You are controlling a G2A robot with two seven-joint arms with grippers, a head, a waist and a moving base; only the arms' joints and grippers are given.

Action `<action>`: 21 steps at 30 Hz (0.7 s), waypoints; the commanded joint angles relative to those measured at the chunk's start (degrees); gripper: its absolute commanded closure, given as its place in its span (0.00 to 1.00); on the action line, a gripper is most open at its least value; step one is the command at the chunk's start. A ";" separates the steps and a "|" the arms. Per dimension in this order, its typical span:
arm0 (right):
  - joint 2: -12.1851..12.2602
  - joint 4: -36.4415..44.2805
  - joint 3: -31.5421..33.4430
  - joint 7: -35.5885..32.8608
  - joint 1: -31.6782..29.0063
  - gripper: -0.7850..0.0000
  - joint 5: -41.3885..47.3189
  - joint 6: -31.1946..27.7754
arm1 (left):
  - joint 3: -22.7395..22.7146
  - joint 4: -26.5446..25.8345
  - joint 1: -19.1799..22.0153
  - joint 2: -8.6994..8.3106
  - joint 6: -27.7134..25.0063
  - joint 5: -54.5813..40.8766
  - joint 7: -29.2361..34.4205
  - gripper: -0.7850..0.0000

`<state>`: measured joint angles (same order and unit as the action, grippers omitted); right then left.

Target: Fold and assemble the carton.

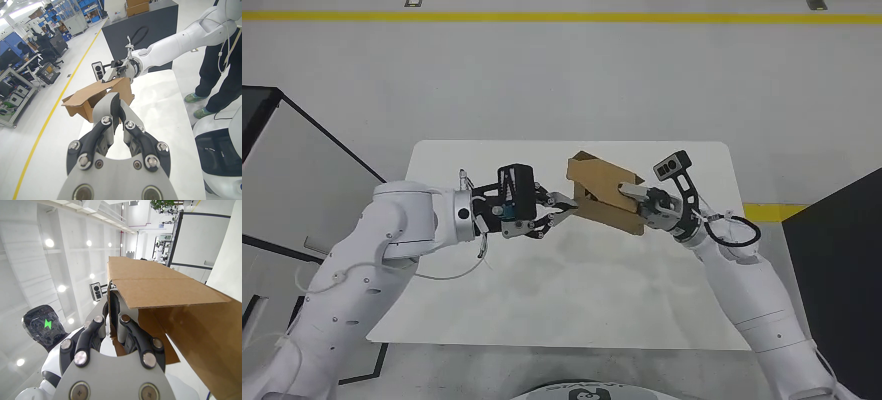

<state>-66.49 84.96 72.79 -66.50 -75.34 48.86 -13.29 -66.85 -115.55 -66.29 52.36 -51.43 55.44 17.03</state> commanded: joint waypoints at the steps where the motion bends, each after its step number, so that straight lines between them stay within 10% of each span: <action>1: -0.01 0.15 -0.04 -1.02 -0.04 1.00 0.29 -0.32 | 0.07 0.18 0.11 0.03 0.09 0.04 -0.04 1.00; 21: -0.32 0.41 -1.37 -5.55 0.36 1.00 2.61 -0.12 | 0.68 -0.59 0.04 0.08 -1.22 -0.08 0.69 1.00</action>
<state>-66.77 85.44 71.53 -72.00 -75.01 51.14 -13.56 -66.31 -115.95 -66.24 52.43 -52.53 55.37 17.67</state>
